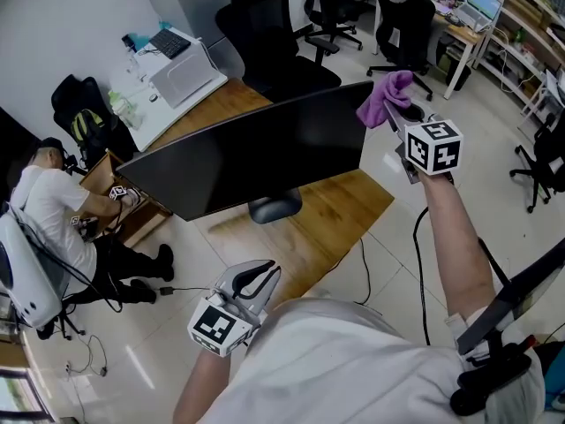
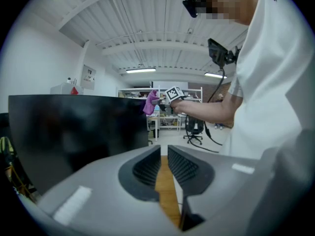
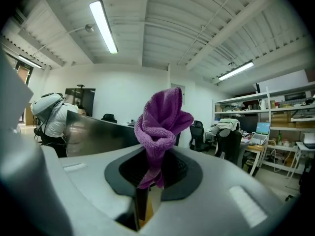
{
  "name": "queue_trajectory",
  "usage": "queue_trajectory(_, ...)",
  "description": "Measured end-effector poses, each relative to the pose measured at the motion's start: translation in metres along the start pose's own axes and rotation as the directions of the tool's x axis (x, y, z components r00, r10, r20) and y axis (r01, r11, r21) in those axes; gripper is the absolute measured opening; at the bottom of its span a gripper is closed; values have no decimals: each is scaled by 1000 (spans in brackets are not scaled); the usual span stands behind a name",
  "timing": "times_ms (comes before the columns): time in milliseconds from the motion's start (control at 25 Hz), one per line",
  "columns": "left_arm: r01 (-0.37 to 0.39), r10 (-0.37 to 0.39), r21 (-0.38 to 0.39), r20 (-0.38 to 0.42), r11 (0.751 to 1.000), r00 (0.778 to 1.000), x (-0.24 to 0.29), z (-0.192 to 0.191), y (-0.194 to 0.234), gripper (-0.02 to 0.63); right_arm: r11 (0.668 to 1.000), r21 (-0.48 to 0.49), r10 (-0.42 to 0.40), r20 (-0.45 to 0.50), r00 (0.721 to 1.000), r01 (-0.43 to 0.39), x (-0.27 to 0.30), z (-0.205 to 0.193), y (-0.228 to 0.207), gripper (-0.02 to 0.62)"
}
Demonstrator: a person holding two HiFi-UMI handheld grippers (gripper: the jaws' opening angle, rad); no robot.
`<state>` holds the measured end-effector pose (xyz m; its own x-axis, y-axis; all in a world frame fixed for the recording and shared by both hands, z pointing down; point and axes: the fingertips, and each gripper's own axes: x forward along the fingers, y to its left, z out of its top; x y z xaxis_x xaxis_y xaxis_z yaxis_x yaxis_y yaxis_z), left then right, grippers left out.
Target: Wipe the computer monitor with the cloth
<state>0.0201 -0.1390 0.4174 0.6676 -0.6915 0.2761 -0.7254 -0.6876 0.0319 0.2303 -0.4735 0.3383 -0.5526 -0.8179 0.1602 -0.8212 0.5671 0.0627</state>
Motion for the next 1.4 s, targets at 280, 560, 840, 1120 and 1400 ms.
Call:
queue_trajectory(280, -18, 18, 1, -28, 1000, 999, -1, 0, 0, 64, 999, 41, 12, -62, 998, -10, 9, -50, 4, 52)
queue_trajectory(560, -30, 28, -23, -75, 999, 997, -5, -3, 3, 64, 998, 63, 16, -116, 993, -9, 17, -92, 8, 52)
queue_trajectory(840, -38, 35, -28, -109, 999, 993, -9, -5, 0, 64, 996, 90, 12, -161, 987, 3, 21, -130, 11, 52)
queue_trajectory(1120, -58, 52, -44, -132, 997, 990, -13, -11, 1, 64, 994, 111, 6, -214, 977, 18, 28, -178, 15, 52)
queue_trajectory(1400, -65, 55, -53, -177, 996, 983, -18, -23, -2, 64, 992, 118, -12, -282, 959, 48, 34, -232, 17, 52)
